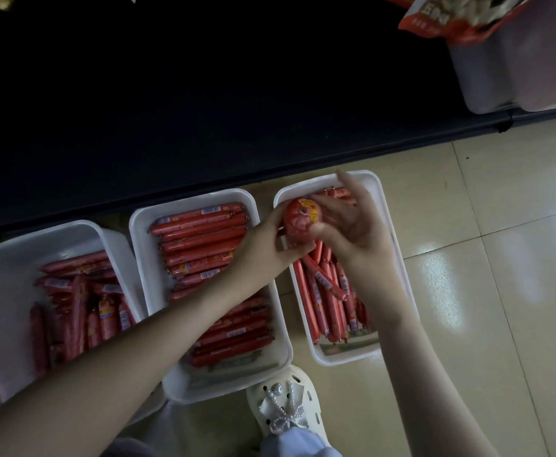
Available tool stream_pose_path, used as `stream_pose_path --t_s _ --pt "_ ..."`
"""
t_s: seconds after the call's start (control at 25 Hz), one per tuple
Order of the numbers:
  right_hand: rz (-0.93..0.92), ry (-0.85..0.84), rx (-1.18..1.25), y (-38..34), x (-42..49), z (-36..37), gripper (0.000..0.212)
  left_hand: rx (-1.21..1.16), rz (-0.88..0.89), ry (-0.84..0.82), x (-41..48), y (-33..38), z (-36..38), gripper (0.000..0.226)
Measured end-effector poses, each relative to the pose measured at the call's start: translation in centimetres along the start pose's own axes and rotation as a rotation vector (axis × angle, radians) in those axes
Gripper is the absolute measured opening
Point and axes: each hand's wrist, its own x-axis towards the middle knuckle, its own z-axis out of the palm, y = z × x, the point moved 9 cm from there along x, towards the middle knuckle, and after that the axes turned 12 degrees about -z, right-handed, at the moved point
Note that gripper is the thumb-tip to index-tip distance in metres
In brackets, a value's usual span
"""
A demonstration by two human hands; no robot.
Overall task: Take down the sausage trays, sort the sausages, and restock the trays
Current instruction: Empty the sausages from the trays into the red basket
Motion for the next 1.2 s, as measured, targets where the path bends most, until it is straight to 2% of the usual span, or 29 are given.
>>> stream_pose_path --t_s 0.08,0.12,0.2,0.28,0.32,0.4,0.56,0.64,0.76,0.92,1.08,1.2 --pt "0.099 -0.01 -0.046 3.2 -0.1 -0.4 0.052 -0.134 -0.038 0.08 -0.5 -0.1 -1.7 0.05" --pt "0.145 -0.097 -0.165 5.3 -0.3 -0.1 0.049 -0.231 -0.059 0.108 -0.7 -0.3 -2.8 0.047" --pt "0.177 -0.389 -0.522 9.7 -1.9 1.3 0.05 -0.382 -0.096 0.142 -1.0 -1.0 -5.0 0.041" --pt "0.149 -0.638 -0.904 12.8 -3.7 2.1 0.053 -0.422 -0.174 0.154 -1.1 -2.2 -6.5 0.036" --pt "0.122 -0.685 -1.044 13.5 -4.1 2.0 0.055 -0.412 -0.224 0.153 -1.1 -3.0 -7.0 0.033" --pt "0.063 -0.657 -1.218 13.3 -4.0 1.2 0.057 -0.356 -0.323 0.149 -1.2 -4.9 -7.0 0.024" --pt "0.014 -0.394 -1.405 12.5 -3.8 -2.0 0.039 -0.18 -0.443 0.092 -1.6 -8.1 -5.5 0.026" --pt "-0.022 -0.305 -1.424 12.2 -3.3 -2.1 0.036 -0.107 -0.461 0.071 -1.9 -8.9 -4.8 0.025" --pt "-0.13 -0.467 -1.336 12.3 -1.8 2.4 0.051 0.014 -0.441 0.06 -2.4 -9.2 -4.3 0.027" --pt "0.167 -0.582 -1.301 15.1 -0.4 3.2 0.055 0.091 -0.443 0.071 -2.5 -9.7 -5.1 0.034" --pt "0.324 -0.731 -1.124 16.6 0.4 3.1 0.067 0.102 -0.449 0.103 -2.6 -9.9 -5.5 0.033" --pt "0.403 -0.764 -1.004 17.3 0.6 3.0 0.07 0.115 -0.432 0.081 -2.5 -9.5 -5.1 0.039"
